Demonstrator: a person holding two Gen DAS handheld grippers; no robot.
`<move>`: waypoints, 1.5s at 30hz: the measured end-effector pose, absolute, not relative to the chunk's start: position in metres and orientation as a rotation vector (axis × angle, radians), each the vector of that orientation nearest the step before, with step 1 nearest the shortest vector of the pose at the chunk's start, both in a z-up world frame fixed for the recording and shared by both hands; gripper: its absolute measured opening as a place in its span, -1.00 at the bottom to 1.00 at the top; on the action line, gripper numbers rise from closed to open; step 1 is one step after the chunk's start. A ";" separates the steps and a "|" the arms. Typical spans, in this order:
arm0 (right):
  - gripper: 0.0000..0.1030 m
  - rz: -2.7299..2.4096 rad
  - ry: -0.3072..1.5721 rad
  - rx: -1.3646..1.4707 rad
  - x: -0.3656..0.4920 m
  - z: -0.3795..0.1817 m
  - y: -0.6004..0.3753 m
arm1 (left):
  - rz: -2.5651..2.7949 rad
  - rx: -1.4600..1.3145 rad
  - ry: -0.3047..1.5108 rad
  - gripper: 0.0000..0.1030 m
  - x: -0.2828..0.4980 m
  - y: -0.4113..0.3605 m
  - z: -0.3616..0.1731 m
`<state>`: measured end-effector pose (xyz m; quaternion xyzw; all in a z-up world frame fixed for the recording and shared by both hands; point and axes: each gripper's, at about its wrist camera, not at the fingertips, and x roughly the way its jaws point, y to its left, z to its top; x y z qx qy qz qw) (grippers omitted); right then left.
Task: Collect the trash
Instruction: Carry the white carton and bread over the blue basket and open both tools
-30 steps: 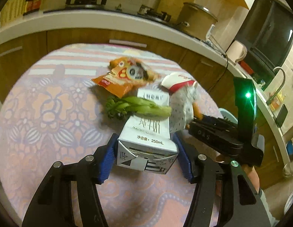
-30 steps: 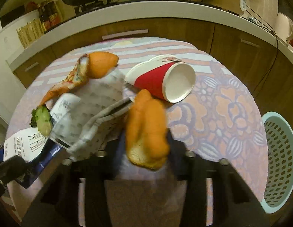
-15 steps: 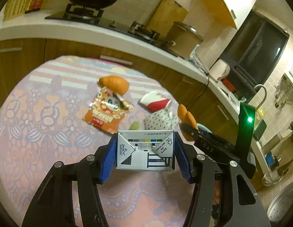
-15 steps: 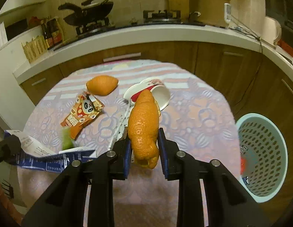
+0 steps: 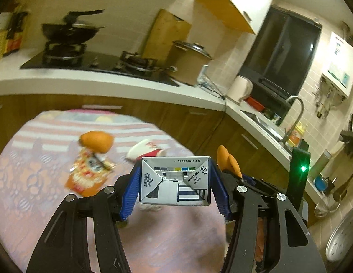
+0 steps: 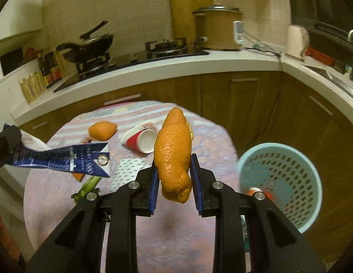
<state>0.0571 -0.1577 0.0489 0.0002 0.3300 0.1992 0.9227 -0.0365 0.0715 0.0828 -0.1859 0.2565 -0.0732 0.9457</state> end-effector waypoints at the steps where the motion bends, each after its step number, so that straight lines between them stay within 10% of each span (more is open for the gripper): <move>1: -0.56 0.397 0.671 0.006 0.058 0.051 -0.166 | -0.163 -0.367 0.521 0.06 -0.030 0.063 0.085; 45: -0.45 0.076 0.928 0.220 0.157 -0.057 -0.357 | -0.386 -0.191 0.798 0.22 0.176 -0.163 -0.013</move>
